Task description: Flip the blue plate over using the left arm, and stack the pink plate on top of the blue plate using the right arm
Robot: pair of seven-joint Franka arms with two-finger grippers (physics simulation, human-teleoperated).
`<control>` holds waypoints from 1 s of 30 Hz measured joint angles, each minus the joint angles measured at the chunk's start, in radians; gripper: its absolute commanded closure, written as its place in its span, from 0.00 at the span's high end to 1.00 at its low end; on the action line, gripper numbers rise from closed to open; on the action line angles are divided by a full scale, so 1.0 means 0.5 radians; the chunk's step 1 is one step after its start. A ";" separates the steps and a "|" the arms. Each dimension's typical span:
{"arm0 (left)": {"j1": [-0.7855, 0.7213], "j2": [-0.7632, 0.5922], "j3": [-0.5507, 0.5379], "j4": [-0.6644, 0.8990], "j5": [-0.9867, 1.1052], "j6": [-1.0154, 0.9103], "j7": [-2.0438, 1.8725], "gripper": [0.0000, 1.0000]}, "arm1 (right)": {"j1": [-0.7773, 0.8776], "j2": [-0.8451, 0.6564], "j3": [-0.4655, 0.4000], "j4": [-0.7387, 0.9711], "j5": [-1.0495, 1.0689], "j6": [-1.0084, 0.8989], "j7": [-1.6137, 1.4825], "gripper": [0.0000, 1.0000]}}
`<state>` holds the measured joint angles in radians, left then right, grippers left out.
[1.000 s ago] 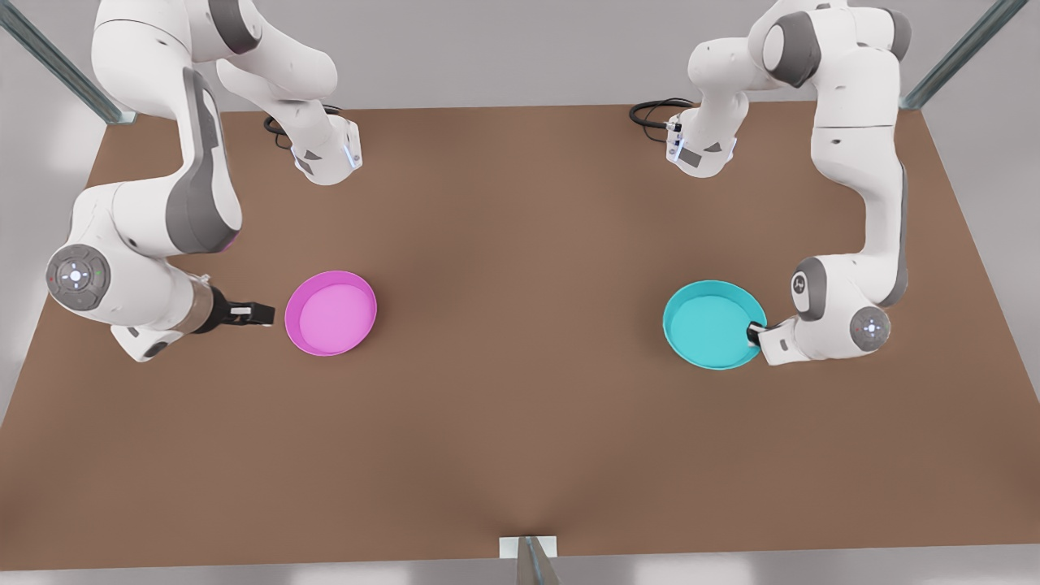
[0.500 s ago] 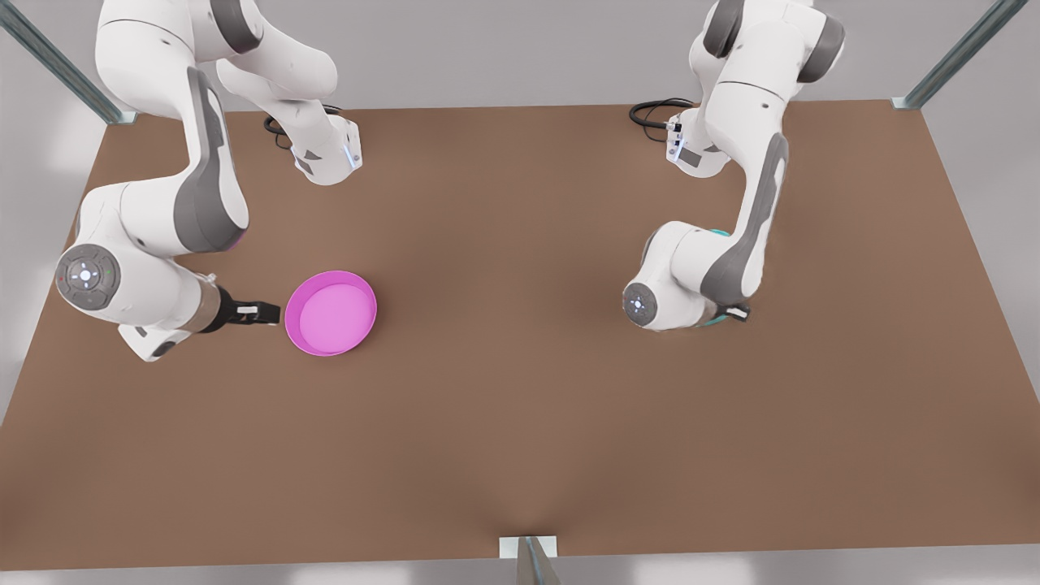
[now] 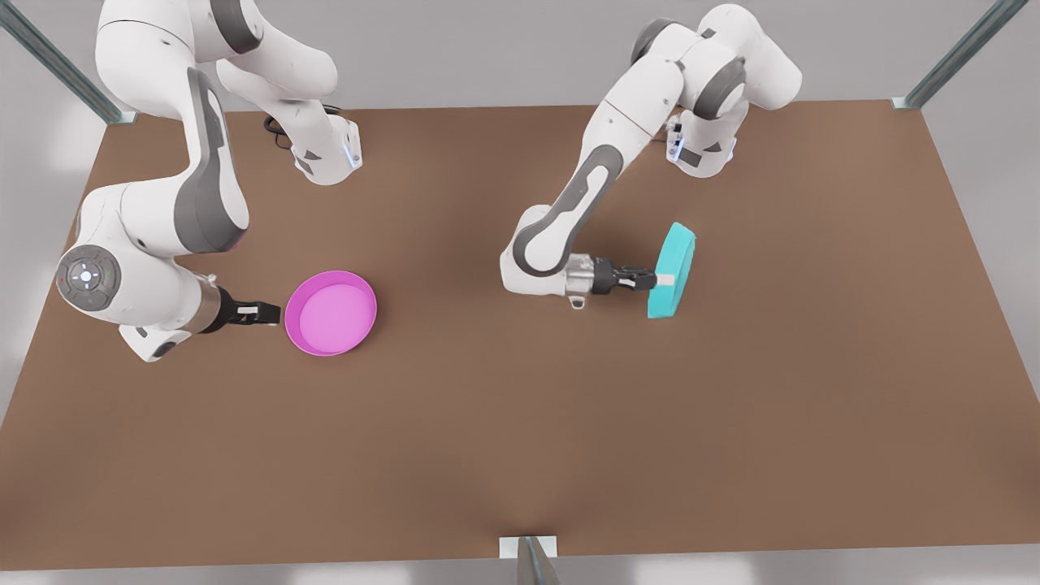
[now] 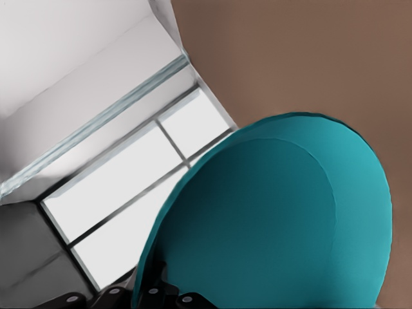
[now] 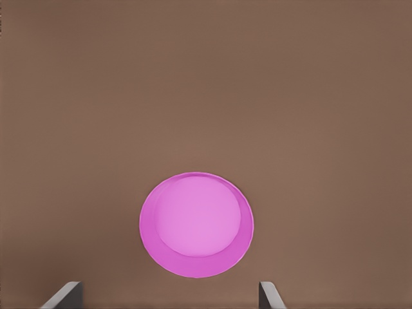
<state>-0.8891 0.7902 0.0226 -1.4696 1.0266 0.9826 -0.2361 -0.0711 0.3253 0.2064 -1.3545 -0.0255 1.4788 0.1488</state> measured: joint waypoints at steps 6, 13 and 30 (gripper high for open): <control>-0.173 0.232 0.000 0.143 0.283 -0.048 -0.295 0.21 | -0.030 -0.003 -0.003 0.003 0.007 0.000 -0.018 1.00; -0.257 0.393 -0.012 0.160 0.413 -0.046 -0.634 0.21 | -0.110 -0.003 -0.012 0.009 -0.007 -0.010 -0.007 1.00; -0.323 0.531 -0.012 0.221 0.432 -0.040 -0.765 0.44 | -0.210 0.091 -0.014 -0.122 -0.007 0.044 -0.018 1.00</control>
<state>-1.0507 1.0555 0.0165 -1.3591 1.2425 0.9625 -0.6184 -0.1759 0.3708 0.1993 -1.4156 -0.0292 1.5010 0.1400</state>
